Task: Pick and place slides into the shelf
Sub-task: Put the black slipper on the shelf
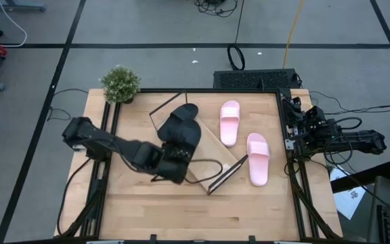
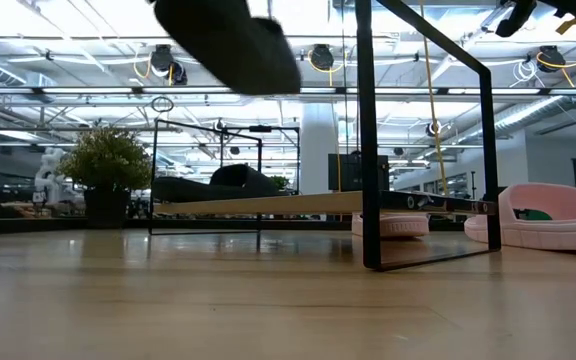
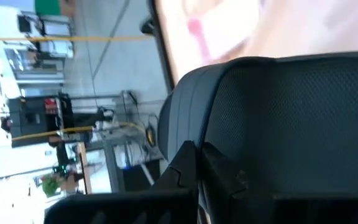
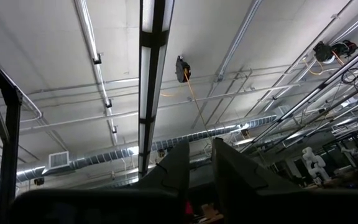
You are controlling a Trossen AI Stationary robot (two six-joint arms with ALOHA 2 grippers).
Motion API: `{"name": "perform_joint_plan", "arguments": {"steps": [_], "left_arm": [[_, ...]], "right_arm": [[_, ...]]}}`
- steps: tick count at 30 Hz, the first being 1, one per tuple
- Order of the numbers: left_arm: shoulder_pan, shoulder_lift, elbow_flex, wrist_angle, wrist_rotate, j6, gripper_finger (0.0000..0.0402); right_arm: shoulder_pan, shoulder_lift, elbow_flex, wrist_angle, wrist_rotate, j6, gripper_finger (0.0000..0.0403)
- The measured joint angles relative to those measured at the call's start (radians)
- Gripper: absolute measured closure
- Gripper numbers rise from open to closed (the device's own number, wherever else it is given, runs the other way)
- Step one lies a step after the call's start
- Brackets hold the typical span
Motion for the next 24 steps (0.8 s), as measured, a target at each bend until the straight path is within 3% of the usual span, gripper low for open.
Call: {"name": "perform_joint_plan", "arguments": {"steps": [3,8,11,15,24], "left_arm": [[0.038,-0.049,-0.021,0.091,0.015,0.102,0.0401],[0.115,-0.105,-0.086,0.245,0.136,0.251,0.0401],[0.161,-0.112,-0.135,0.333,0.171,0.368,0.0402],[0.219,-0.111,-0.185,0.447,0.293,0.451,0.0401],[0.297,-0.111,-0.299,0.618,0.408,0.621,0.0401]], "right_arm": [[0.0,0.0,0.0,0.0,0.001,0.0,0.0344],[0.0,0.0,0.0,-0.001,0.002,0.0,0.0344],[0.0,0.0,0.0,-0.002,0.002,0.0,0.0344],[0.0,0.0,0.0,-0.004,0.002,-0.003,0.0344],[-0.001,0.002,0.0,-0.015,0.034,-0.019,0.0344]]}}
